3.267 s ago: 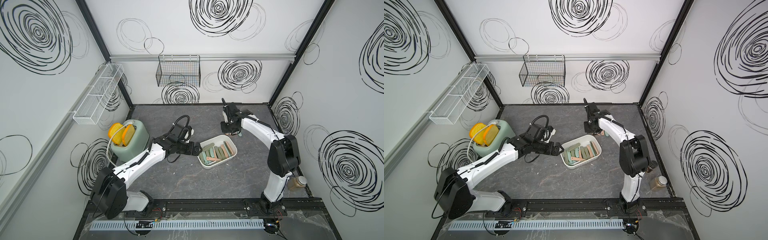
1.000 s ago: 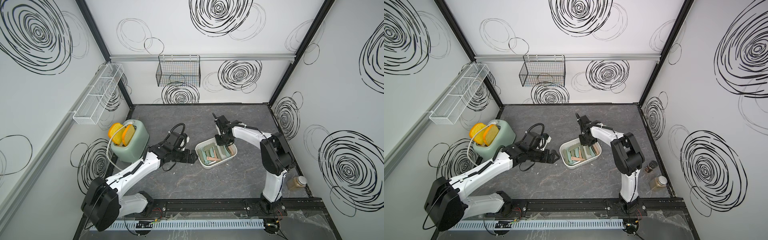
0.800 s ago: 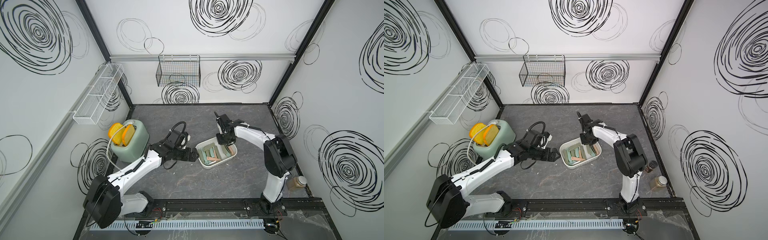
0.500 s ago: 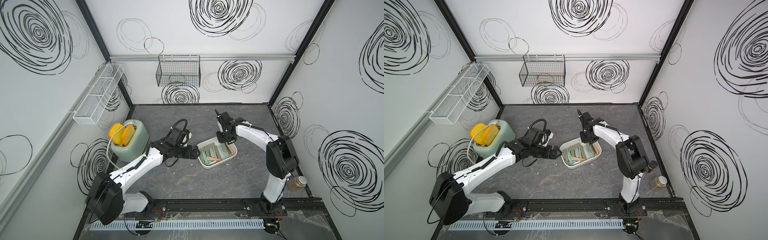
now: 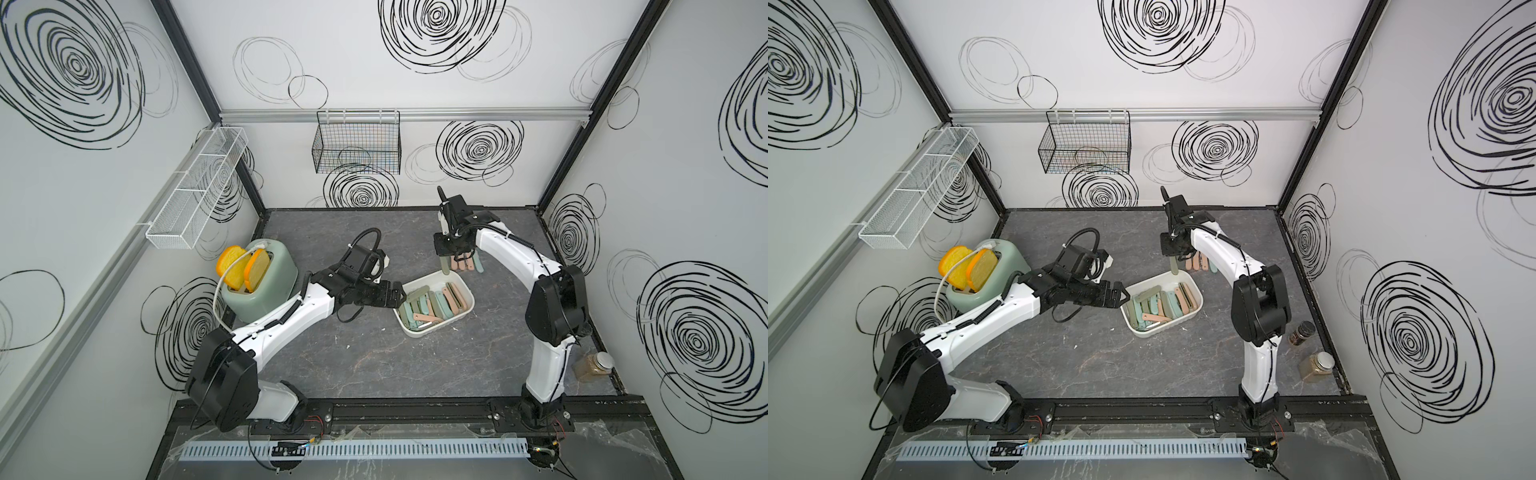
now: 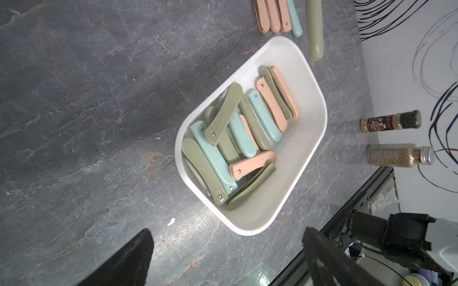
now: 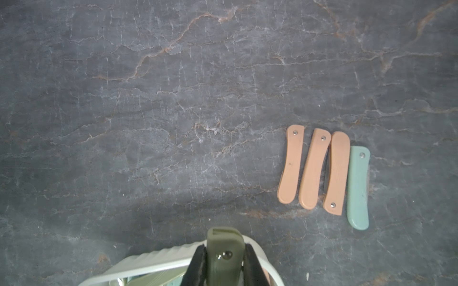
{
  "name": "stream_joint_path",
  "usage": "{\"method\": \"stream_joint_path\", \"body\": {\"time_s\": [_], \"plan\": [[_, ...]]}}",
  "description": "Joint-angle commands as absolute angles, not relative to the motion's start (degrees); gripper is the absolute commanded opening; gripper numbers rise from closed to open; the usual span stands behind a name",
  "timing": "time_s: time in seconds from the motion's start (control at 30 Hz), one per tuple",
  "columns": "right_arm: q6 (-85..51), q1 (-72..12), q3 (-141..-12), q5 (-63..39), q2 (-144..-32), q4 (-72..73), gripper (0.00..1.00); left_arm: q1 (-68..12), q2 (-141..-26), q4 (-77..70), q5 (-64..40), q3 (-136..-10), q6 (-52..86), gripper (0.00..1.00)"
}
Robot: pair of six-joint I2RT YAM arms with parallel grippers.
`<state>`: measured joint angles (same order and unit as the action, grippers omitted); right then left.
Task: Take the fruit knife out of the storage box
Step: Place the fruit knife at the center of the board.
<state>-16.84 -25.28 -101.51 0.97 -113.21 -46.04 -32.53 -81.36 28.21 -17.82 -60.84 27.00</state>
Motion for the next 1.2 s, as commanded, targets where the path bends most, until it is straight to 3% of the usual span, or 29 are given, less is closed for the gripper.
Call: {"method": "stream_joint_path", "body": {"time_s": [0.0,0.53,1.17], "plan": [[-15.76,-23.76,-105.59,0.44,-117.82,-48.26,0.2,-31.99,-83.42,27.15,-17.79,-64.12,25.92,0.98],[-14.27,-18.71,-123.86,-2.37,-136.7,-50.62,0.2,-30.76,-91.29,27.42,-19.2,-70.07,24.7,0.98],[-13.87,-17.51,-127.86,-3.13,-143.48,-51.23,0.25,-30.06,-94.31,26.89,-20.65,-70.37,24.7,0.98]]}}
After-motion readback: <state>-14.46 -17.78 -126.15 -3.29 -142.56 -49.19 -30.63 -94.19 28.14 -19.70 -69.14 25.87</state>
